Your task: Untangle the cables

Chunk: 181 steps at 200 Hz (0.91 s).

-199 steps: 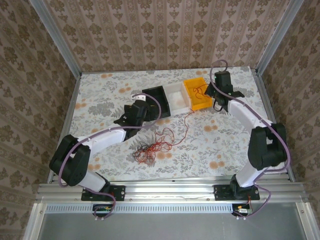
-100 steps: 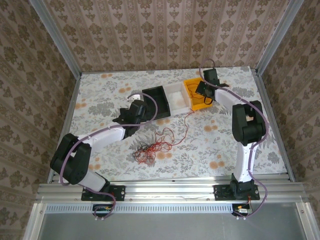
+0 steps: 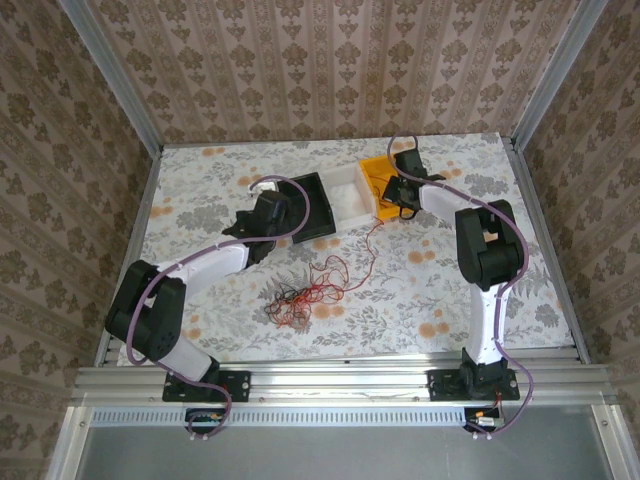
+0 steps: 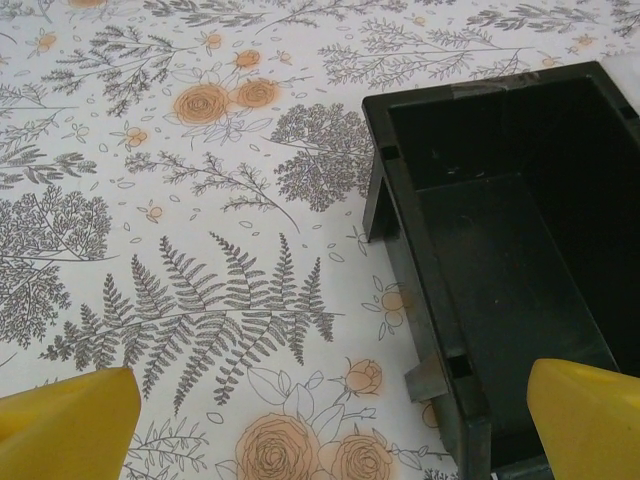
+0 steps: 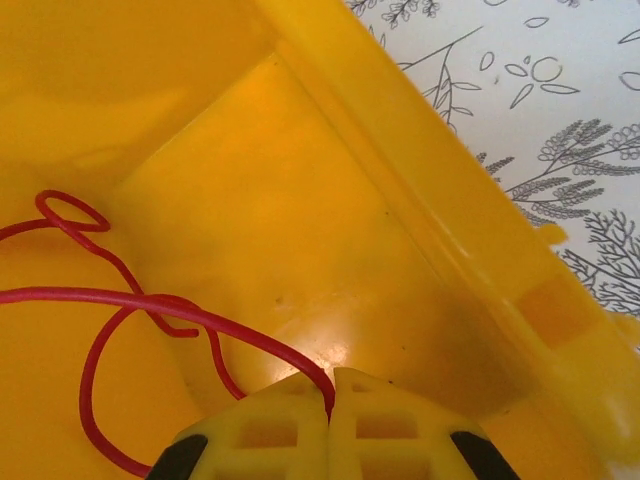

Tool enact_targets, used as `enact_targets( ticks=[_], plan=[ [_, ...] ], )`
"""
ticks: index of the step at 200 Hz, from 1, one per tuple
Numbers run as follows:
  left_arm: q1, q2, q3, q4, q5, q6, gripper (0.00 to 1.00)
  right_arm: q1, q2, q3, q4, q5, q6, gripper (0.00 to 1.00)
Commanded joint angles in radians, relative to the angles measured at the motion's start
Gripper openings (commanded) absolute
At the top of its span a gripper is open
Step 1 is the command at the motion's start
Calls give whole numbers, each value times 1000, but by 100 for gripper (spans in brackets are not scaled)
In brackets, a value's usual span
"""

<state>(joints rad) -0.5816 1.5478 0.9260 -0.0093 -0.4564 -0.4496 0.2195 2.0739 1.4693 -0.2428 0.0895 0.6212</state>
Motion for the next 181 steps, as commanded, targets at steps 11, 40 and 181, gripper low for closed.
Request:
enact_targets(
  ticks=[11,40,181],
  plan=[
    [3,15,32,-11,-1,-5,100,9,-71,-88,-87,32,58,2],
    [5,22,42,10,-18,26,100,11,-150,-174,-58,23,116,5],
    [-74,3,41,31,18,116,100,51,-444,-319,59,94,55,42]
  ],
)
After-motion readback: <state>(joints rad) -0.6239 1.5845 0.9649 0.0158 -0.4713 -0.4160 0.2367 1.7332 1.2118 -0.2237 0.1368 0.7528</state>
